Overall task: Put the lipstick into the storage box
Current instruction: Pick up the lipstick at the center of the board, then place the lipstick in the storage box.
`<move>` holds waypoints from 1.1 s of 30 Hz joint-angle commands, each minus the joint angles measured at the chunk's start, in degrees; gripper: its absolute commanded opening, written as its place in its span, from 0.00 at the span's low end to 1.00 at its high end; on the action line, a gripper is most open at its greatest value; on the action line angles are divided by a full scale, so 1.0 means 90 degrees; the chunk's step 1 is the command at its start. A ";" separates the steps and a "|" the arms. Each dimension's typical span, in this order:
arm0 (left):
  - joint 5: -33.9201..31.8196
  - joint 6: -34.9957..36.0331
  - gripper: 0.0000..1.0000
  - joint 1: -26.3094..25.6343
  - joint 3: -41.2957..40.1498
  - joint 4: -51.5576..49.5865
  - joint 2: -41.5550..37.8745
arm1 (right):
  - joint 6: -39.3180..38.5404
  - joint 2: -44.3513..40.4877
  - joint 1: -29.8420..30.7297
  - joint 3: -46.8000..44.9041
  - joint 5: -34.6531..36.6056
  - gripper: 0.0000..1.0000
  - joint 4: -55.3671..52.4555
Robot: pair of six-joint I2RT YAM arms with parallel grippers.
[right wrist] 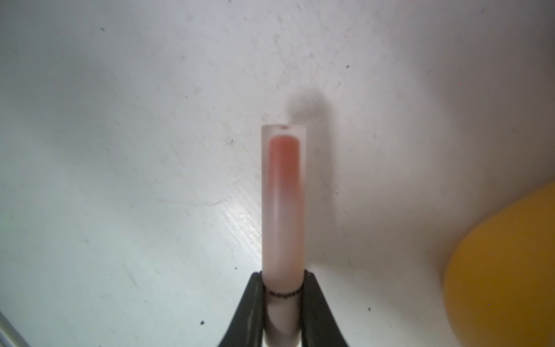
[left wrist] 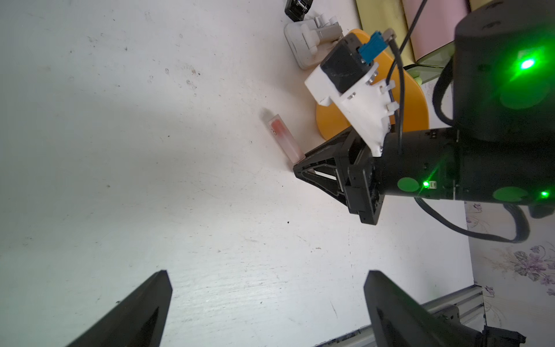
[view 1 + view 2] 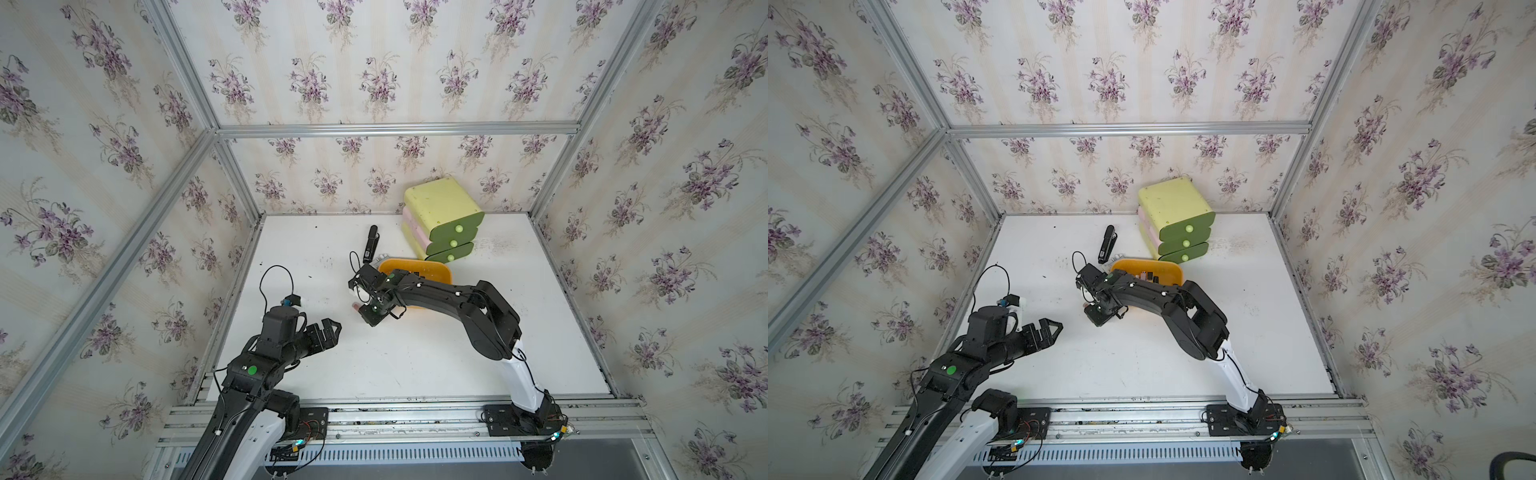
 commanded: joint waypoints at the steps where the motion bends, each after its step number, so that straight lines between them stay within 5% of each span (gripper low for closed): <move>1: 0.0230 0.0212 1.00 0.0012 0.0116 0.0208 -0.0056 | 0.0173 -0.0458 -0.0008 -0.0301 -0.0329 0.16 0.0601; 8: 0.1196 0.0326 1.00 0.0011 0.0149 0.0891 -0.0302 | 0.0987 -0.1920 -0.0361 -0.1696 -0.1540 0.15 0.2067; 24: 0.2519 -0.0731 1.00 -0.0029 -0.0420 0.3303 0.0134 | 0.2647 -0.5356 -0.2595 -0.5309 -0.3664 0.16 0.4436; 33: 0.2101 -0.0440 1.00 -0.1445 -0.0030 0.5055 0.1715 | 0.2893 -0.6557 -0.3995 -0.6595 -0.4658 0.16 0.4712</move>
